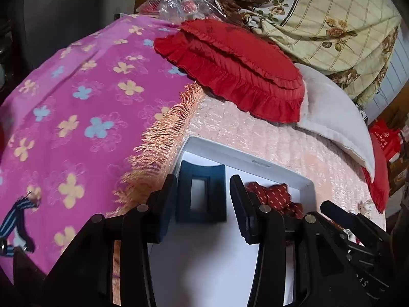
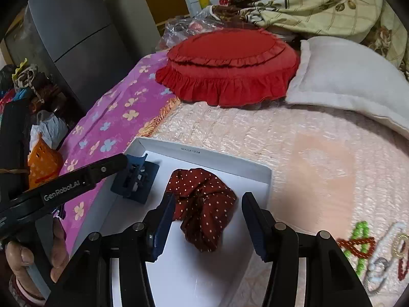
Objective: Organize jewelry
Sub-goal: 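Carry the clip and bow into the white tray and open both tools, then grasp the dark brown bead bracelet with the left tool while the right grasps the white scrunchie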
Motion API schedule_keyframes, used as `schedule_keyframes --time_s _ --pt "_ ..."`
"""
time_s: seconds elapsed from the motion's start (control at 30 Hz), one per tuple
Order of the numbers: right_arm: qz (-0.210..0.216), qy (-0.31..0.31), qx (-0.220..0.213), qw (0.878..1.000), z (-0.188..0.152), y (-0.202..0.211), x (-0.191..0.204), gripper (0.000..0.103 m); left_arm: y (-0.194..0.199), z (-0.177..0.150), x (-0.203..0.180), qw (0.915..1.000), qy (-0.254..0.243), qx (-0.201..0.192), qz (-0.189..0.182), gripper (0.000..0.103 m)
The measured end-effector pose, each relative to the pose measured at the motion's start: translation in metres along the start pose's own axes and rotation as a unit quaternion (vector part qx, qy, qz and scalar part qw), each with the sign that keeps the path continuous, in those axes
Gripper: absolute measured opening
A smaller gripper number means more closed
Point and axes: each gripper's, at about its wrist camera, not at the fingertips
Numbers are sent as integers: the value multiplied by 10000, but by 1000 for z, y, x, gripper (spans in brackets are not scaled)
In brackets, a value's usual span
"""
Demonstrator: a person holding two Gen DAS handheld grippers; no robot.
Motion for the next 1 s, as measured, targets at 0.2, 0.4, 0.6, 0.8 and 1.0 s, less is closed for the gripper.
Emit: schedule_keyframes --time_s 0.2,0.4,0.6,0.8,1.0 --pt "7 -169 -119 9998 -22 53 -14 52 50 -21 -15 9998 33 -175 95 42" --pt "-162 -195 -281 9993 -64 113 -35 52 98 -66 -58 9990 -352 -233 109 42" --pt "-573 -182 -353 9976 -127 164 -76 52 123 -124 -118 9935 -1108 -218 154 42" --pt "-832 -694 -287 9937 -181 192 -140 52 103 -174 -168 9857 -1657 261 -137 43" --pt "-958 -1341 -134 9862 -217 199 -204 52 57 -213 -198 9754 -2059 722 -314 43"
Point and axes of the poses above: each gripper's, at about its wrist camera, not at the fingertips, and y roughly against the way its jaws point, x to its left, z to its top, and after that the axes turned 3 degrees about -z, right-handed
